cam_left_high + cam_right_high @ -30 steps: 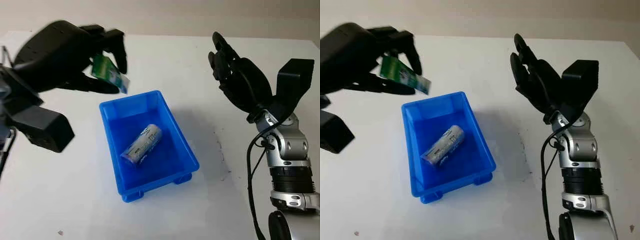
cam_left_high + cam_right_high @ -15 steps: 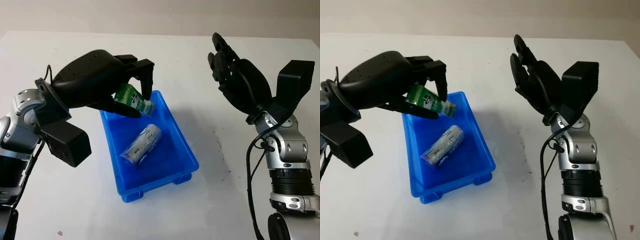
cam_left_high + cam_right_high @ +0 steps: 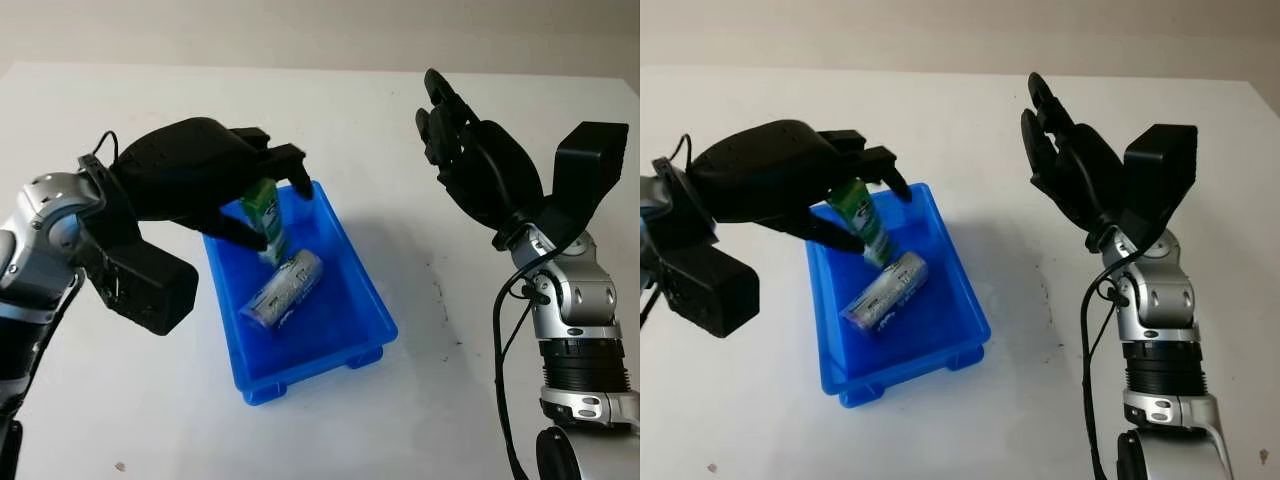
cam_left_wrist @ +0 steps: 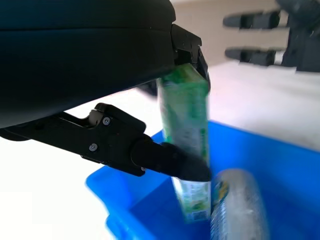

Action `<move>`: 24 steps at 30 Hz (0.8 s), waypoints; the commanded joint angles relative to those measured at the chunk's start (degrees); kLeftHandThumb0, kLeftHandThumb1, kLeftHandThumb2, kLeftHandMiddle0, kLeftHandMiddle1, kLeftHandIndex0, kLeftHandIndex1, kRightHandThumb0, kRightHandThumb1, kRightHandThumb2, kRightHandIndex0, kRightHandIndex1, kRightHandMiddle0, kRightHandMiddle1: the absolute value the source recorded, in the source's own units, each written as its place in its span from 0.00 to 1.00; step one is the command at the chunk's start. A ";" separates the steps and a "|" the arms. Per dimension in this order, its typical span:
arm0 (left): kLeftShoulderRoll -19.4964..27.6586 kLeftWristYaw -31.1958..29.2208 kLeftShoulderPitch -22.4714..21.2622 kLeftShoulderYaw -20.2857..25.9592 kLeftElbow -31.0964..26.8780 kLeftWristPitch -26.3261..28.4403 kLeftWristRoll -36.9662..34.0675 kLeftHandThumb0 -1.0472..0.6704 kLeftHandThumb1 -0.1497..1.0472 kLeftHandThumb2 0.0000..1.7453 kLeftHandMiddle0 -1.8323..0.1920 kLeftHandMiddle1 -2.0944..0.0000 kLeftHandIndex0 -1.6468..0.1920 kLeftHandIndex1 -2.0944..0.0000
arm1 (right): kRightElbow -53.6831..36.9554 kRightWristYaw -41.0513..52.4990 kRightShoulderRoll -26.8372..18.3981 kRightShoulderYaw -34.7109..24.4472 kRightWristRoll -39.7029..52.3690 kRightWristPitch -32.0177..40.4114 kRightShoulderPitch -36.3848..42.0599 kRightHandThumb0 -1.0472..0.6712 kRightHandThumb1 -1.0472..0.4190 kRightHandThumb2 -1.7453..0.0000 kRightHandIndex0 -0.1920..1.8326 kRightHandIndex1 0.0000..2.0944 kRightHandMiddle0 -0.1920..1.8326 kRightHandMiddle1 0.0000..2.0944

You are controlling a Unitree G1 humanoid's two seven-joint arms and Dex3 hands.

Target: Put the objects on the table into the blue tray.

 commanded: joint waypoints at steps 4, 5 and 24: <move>1.18 -3.18 0.38 0.13 -3.33 3.88 0.33 0.14 1.00 0.18 1.00 0.99 0.95 0.99 | -0.14 0.07 -0.42 -0.09 -0.45 -0.83 -0.14 0.22 0.00 0.62 0.00 0.00 0.00 0.00; 1.27 -3.50 0.33 0.16 -3.45 4.19 0.33 0.14 1.00 0.18 1.00 1.00 0.95 0.99 | -0.21 0.04 -0.39 -0.09 -0.52 -0.84 -0.14 0.22 0.00 0.62 0.00 0.00 0.00 0.00; 0.52 -6.83 -4.40 6.14 2.27 13.76 -15.47 0.12 1.00 0.25 1.00 1.00 1.00 1.00 | 1.09 -0.53 0.25 -0.33 -0.60 -1.32 -0.87 0.23 0.00 0.64 0.00 0.00 0.00 0.00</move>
